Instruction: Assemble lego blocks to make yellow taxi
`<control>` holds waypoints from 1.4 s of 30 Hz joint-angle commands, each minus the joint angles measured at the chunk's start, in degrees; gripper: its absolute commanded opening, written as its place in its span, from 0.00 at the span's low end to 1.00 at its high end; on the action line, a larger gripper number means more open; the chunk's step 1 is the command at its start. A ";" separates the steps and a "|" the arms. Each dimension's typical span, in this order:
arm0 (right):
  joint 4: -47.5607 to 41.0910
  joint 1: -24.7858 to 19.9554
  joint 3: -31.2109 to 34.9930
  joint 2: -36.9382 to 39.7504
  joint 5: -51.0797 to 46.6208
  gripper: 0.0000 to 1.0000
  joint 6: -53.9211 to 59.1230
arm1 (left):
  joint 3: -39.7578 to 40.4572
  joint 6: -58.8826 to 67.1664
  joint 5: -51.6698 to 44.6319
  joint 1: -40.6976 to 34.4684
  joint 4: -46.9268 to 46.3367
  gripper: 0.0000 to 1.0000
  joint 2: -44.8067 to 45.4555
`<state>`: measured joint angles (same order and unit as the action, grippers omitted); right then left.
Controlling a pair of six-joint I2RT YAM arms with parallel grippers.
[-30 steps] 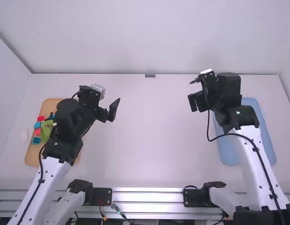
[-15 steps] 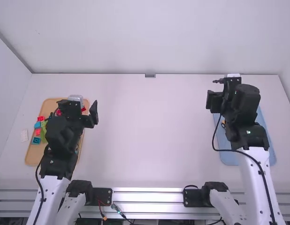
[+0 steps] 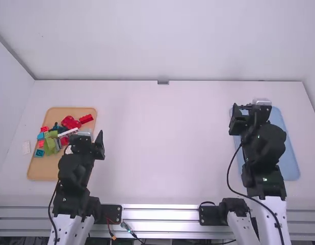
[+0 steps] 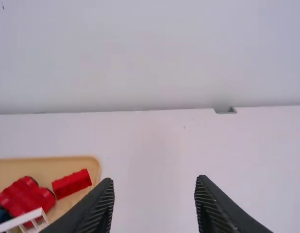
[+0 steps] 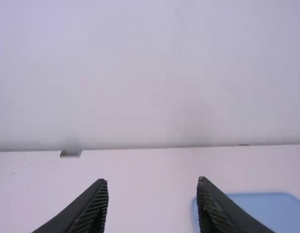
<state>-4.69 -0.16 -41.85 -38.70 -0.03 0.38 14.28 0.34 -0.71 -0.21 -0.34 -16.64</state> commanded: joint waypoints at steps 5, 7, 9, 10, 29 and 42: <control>4.69 0.16 8.28 8.39 0.03 0.33 -0.38 | -7.26 -0.34 0.71 0.21 0.34 0.30 7.63; 4.69 0.16 10.06 10.17 0.03 0.30 -0.38 | -8.70 -0.34 0.71 0.21 0.34 0.28 9.07; 4.69 0.16 13.18 13.29 0.03 0.24 -0.38 | -11.12 -0.34 0.71 0.21 0.34 0.24 11.49; 4.69 0.16 13.86 13.97 0.03 0.23 -0.38 | -11.63 -0.34 0.71 0.21 0.34 0.23 12.00; 4.69 0.16 32.35 32.46 0.03 0.00 -0.38 | -14.28 -0.34 0.71 0.21 0.34 0.00 16.64; 4.69 0.16 40.66 38.70 0.03 0.00 -0.38 | -14.28 -0.34 0.71 0.21 0.34 0.00 16.64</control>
<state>-0.12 -0.16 -2.59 -0.56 0.16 0.32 0.62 0.34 -0.27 -0.21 0.12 -0.40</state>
